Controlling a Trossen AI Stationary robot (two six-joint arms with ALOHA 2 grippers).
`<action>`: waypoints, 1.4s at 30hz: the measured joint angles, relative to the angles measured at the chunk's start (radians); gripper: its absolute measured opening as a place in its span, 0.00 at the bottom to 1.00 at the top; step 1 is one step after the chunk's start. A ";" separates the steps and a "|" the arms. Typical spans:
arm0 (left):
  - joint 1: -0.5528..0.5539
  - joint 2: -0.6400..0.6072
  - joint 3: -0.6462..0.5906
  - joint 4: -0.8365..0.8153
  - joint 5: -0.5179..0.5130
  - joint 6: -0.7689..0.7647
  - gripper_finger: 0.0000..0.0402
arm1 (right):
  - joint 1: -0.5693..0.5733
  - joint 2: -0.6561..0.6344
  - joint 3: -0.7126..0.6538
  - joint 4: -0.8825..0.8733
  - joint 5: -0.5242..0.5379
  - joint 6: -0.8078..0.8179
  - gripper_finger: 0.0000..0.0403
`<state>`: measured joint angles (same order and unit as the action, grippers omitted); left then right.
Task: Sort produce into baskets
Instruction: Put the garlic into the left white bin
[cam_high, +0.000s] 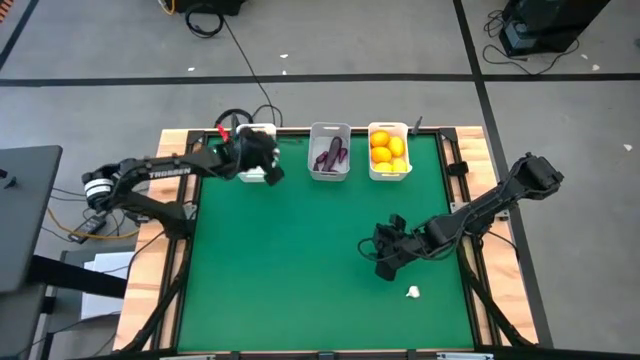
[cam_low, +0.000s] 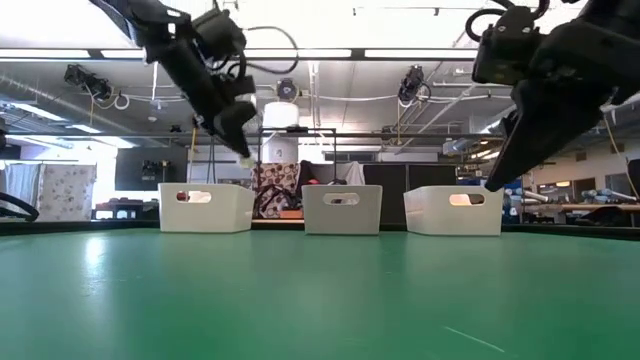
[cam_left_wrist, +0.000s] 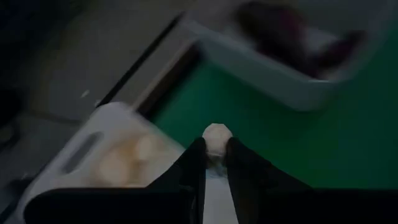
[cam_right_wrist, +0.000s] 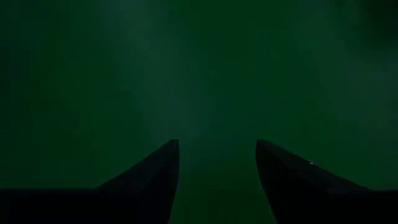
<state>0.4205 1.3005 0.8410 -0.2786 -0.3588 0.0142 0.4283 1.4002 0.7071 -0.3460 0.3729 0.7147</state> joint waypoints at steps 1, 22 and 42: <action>0.033 -0.001 0.000 -0.006 -0.001 0.002 0.15 | 0.005 0.000 0.000 -0.002 0.000 0.000 0.55; 0.256 0.031 -0.043 -0.042 0.000 -0.028 0.39 | 0.050 0.000 0.000 -0.089 -0.263 0.019 0.55; -0.082 0.031 -0.043 0.110 -0.004 -0.177 0.40 | 0.164 -0.001 0.000 -0.466 -0.678 0.283 0.55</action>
<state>0.3384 1.3319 0.7979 -0.1688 -0.3626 -0.1629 0.5924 1.3994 0.7071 -0.8117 -0.3053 0.9978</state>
